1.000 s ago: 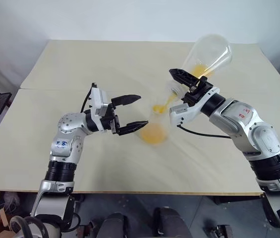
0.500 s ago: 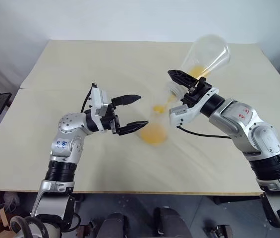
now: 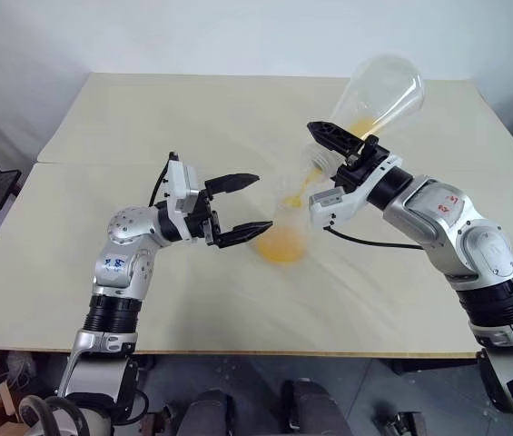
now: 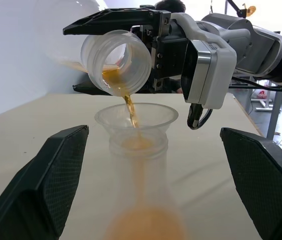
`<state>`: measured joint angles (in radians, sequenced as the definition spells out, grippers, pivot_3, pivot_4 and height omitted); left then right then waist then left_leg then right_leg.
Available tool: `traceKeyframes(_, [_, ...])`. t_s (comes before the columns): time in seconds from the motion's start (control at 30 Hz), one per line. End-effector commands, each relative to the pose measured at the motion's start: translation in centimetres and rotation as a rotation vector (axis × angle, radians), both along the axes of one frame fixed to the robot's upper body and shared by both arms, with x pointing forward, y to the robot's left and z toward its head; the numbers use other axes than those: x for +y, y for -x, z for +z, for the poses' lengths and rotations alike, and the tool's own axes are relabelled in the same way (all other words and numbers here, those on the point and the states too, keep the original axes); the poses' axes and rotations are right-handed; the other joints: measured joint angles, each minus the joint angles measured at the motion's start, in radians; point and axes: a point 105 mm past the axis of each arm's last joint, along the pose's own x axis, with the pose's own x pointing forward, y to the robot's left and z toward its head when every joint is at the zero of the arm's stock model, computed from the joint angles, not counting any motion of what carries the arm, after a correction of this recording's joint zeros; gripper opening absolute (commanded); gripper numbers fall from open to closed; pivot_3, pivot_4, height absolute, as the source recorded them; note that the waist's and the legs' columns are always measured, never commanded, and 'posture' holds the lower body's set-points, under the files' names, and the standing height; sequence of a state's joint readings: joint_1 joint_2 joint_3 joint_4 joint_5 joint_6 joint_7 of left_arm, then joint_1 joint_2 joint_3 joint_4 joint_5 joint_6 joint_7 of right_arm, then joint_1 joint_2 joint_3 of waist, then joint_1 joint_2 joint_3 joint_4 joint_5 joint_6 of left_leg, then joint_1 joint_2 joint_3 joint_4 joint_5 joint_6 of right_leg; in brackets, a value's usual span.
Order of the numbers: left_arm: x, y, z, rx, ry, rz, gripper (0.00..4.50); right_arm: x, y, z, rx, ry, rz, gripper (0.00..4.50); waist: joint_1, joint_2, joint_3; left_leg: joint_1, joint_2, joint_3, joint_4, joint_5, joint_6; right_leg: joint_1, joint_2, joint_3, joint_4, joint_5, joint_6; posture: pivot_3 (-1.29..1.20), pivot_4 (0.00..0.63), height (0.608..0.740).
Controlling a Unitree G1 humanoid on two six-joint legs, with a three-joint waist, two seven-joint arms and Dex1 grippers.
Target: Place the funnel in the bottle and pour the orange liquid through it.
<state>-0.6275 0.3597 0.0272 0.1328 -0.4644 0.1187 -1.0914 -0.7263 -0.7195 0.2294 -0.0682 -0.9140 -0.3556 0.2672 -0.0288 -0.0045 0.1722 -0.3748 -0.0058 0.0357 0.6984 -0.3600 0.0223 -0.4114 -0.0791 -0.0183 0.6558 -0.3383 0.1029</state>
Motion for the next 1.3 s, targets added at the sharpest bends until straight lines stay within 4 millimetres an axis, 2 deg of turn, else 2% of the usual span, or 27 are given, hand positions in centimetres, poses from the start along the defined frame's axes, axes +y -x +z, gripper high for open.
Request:
traceKeyframes(0.03, [-0.07, 0.11, 0.83, -0.041, 0.015, -0.002, 4.5, -0.08, 0.46, 1.64, -0.068, -0.005, 0.013, 2.48, 0.0, 0.0, 0.0, 0.0, 0.0, 0.0, 0.0, 0.0, 0.0, 0.0, 0.0, 0.0, 0.0, 0.0, 0.0, 0.0, 0.15, 0.74])
traceKeyframes(0.77, [-0.18, -0.03, 0.9, -0.046, 0.02, -0.003, 4.5, -0.33, 0.38, 1.74, -0.091, 0.001, 0.019, 2.48, 0.0, 0.0, 0.0, 0.0, 0.0, 0.0, 0.0, 0.0, 0.0, 0.0, 0.0, 0.0, 0.0, 0.0, 0.0, 0.0, 0.15, 0.74])
traceKeyframes(1.3, [-0.23, 0.0, 0.89, -0.046, 0.022, -0.008, 4.5, 0.25, 0.67, 1.65, -0.102, 0.011, 0.039, 2.48, 0.0, 0.0, 0.0, 0.0, 0.0, 0.0, 0.0, 0.0, 0.0, 0.0, 0.0, 0.0, 0.0, 0.0, 0.0, 0.0, 0.15, 0.74])
